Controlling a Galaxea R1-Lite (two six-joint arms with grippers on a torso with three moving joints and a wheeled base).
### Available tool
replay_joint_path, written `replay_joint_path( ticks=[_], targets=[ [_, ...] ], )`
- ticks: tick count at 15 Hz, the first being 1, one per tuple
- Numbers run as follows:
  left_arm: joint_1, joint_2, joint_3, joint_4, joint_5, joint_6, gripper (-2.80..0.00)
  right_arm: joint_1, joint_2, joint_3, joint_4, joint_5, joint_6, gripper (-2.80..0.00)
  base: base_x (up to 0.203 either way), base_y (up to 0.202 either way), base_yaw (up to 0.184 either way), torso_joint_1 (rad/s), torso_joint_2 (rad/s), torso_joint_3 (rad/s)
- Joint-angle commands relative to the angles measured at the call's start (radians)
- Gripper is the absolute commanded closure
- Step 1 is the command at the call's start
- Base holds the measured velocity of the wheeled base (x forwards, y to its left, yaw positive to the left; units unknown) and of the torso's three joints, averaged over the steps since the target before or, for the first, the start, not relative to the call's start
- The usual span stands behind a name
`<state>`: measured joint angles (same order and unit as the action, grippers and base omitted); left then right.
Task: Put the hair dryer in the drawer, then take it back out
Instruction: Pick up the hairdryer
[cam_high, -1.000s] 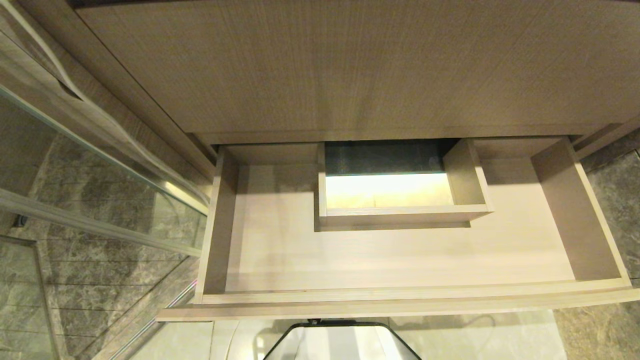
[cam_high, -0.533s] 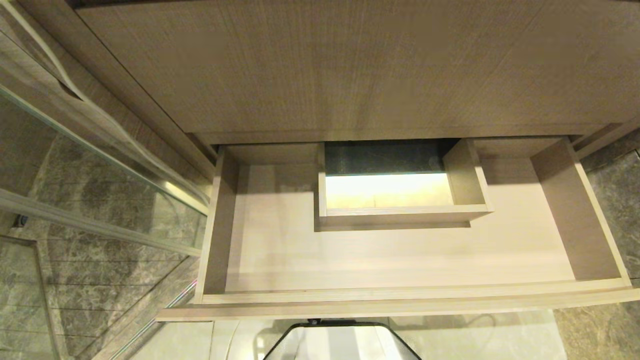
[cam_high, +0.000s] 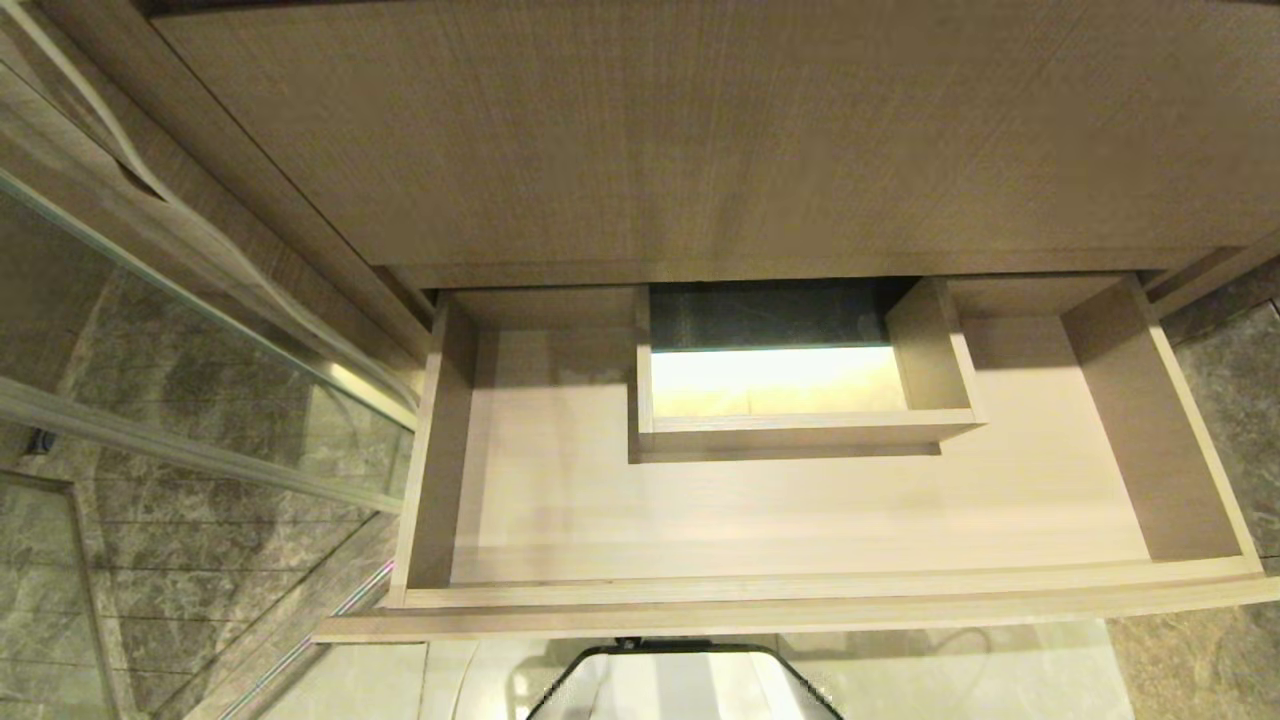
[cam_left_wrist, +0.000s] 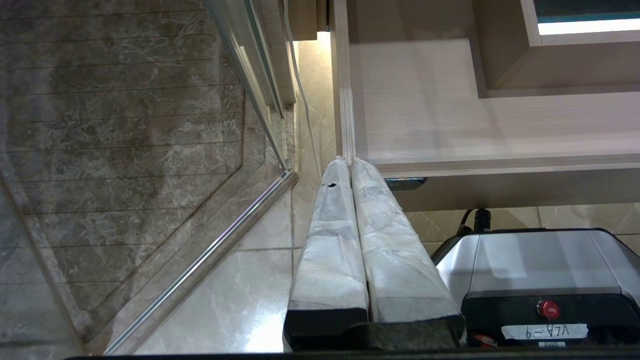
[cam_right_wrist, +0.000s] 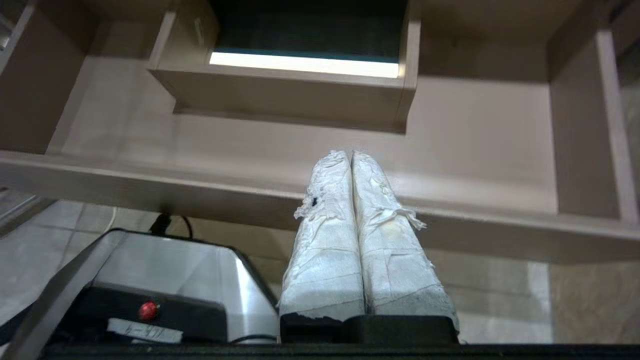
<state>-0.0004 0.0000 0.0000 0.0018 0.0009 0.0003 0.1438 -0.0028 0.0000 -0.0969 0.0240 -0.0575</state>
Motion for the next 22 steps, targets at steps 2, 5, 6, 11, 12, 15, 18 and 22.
replay_joint_path(
  ticks=[2,5,6,11,12,15,18,22],
  targets=[
    [0.0,-0.002,0.002,0.0,0.001,0.0,0.0,0.0,-0.037,0.04,-0.017,-0.003,0.018,0.0,0.0,0.0,0.0,0.0,0.0,0.0],
    [0.0,-0.001,0.0,0.0,0.001,0.0,0.0,0.0,-0.037,0.04,-0.017,-0.001,0.005,0.0,0.0,0.0,0.0,0.0,0.0,0.0],
    [0.0,-0.001,0.0,0.0,0.001,0.0,0.0,0.0,-0.037,0.04,-0.012,0.002,-0.002,0.0,0.0,0.0,0.0,0.0,0.0,0.0],
    [0.0,-0.001,0.002,0.0,0.001,0.0,0.0,0.0,-0.037,0.04,-0.007,-0.003,0.002,0.0,0.0,0.0,0.0,0.0,0.0,0.0],
    [0.0,-0.001,0.002,0.0,0.001,0.0,0.0,0.0,-0.037,0.04,-0.007,-0.004,-0.001,0.0,0.0,0.0,0.0,0.0,0.0,0.0],
    [-0.001,0.0,0.002,0.0,0.001,0.0,0.0,0.0,-0.037,0.04,-0.007,0.001,-0.001,0.0,0.0,0.0,0.0,0.0,0.0,0.0],
    [0.0,-0.002,0.001,0.0,0.001,0.0,0.0,0.0,-0.037,0.04,-0.007,-0.003,0.001,0.0,0.0,0.0,0.0,0.028,-0.05,-0.011],
    [0.0,0.0,0.001,0.0,0.001,0.0,0.0,0.0,-0.037,0.04,-0.007,-0.003,0.001,0.0,0.0,0.0,0.0,0.211,-0.42,-0.157]
  ],
)
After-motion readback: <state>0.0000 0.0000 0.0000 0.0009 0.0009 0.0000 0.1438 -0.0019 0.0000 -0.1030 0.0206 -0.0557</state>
